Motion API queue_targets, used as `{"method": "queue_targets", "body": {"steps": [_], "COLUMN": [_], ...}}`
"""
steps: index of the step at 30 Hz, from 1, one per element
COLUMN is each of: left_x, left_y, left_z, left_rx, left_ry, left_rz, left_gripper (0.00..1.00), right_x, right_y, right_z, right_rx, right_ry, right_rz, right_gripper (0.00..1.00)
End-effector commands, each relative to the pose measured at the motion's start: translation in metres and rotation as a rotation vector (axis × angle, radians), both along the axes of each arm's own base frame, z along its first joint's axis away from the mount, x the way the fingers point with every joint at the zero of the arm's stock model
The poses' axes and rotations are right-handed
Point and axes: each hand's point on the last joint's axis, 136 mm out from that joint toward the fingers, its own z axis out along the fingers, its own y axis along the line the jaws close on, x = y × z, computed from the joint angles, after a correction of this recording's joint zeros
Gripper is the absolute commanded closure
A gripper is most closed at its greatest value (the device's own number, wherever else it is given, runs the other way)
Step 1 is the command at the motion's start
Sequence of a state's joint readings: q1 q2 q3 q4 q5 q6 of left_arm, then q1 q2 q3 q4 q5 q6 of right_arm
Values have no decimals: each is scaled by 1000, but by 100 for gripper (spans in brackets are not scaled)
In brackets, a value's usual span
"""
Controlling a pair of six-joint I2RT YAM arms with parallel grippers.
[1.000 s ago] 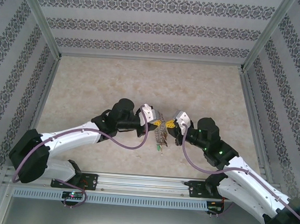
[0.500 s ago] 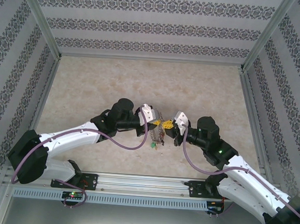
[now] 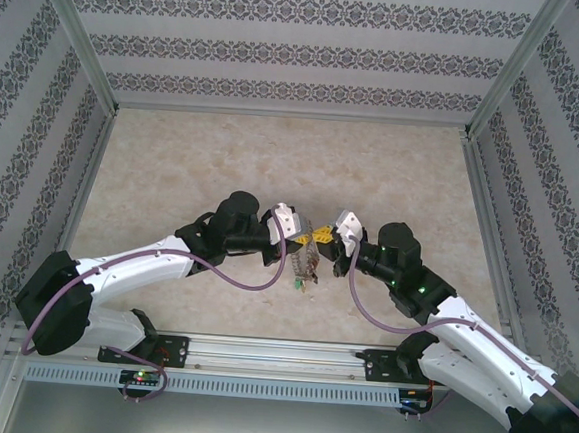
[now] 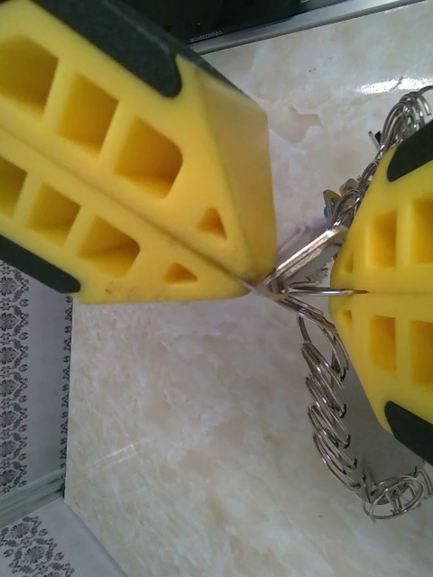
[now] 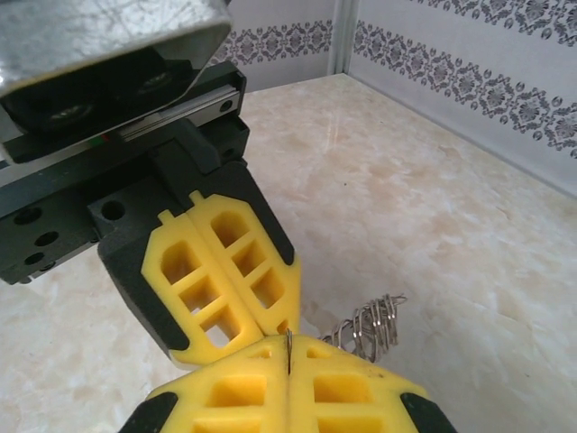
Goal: Put the keys on the keyring
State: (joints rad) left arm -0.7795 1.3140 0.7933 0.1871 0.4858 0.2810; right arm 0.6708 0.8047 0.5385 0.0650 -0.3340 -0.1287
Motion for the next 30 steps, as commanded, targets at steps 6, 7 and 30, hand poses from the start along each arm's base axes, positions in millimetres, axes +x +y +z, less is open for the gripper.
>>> {"method": "queue_targets", "body": {"steps": [6, 7, 30], "left_x": [0, 0, -4], "left_y": [-11, -10, -14], "left_z": [29, 30, 32], "left_rx": [-60, -60, -58], "left_ry": [-46, -47, -43], "left_rz": [-21, -19, -47], "left_gripper": [100, 100, 100], "right_x": [-8, -9, 12], "right_y": [10, 10, 9], "right_z": [20, 19, 13], "right_rx": [38, 38, 6], "right_ry": [-36, -31, -15], "right_rz": [61, 67, -41], "right_gripper": [100, 100, 100]}}
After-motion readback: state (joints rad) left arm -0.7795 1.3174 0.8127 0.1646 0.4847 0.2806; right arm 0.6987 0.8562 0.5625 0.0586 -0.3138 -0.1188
